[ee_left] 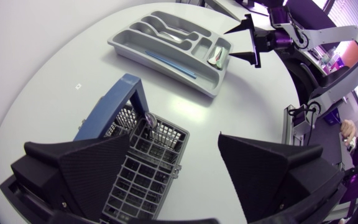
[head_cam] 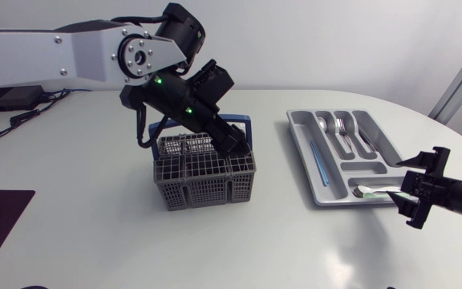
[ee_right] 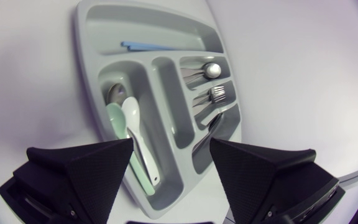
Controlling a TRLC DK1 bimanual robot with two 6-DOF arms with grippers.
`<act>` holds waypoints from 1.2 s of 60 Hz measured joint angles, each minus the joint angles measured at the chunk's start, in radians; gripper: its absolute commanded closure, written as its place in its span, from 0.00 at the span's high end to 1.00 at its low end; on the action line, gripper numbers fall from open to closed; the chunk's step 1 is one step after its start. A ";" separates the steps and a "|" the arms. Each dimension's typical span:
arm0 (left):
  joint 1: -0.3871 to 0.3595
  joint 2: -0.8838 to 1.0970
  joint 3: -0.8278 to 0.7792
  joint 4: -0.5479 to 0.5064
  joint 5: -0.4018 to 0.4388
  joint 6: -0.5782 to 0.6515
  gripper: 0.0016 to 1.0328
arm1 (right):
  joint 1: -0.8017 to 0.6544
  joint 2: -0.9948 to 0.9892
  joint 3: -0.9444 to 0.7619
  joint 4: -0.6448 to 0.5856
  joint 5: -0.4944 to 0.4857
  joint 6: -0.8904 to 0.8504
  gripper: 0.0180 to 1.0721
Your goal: Unload the cutlery basket into the drawer organizer.
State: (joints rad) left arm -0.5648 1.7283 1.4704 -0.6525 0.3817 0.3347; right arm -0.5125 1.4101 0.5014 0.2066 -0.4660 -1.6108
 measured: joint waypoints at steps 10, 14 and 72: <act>-0.027 0.000 -0.007 0.015 -0.083 -0.049 0.96 | 0.002 -0.050 0.084 -0.051 -0.039 0.145 0.88; -0.048 0.002 -0.017 0.024 -0.119 -0.084 0.96 | 0.008 -0.067 0.088 -0.060 -0.042 0.184 0.88; -0.249 -0.023 -0.459 0.768 -0.579 -0.428 0.55 | 0.017 -0.103 0.018 -0.098 -0.117 0.250 0.88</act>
State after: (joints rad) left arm -0.8135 1.7058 1.0111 0.1150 -0.1970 -0.0933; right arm -0.4957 1.3071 0.5194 0.1089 -0.5835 -1.3609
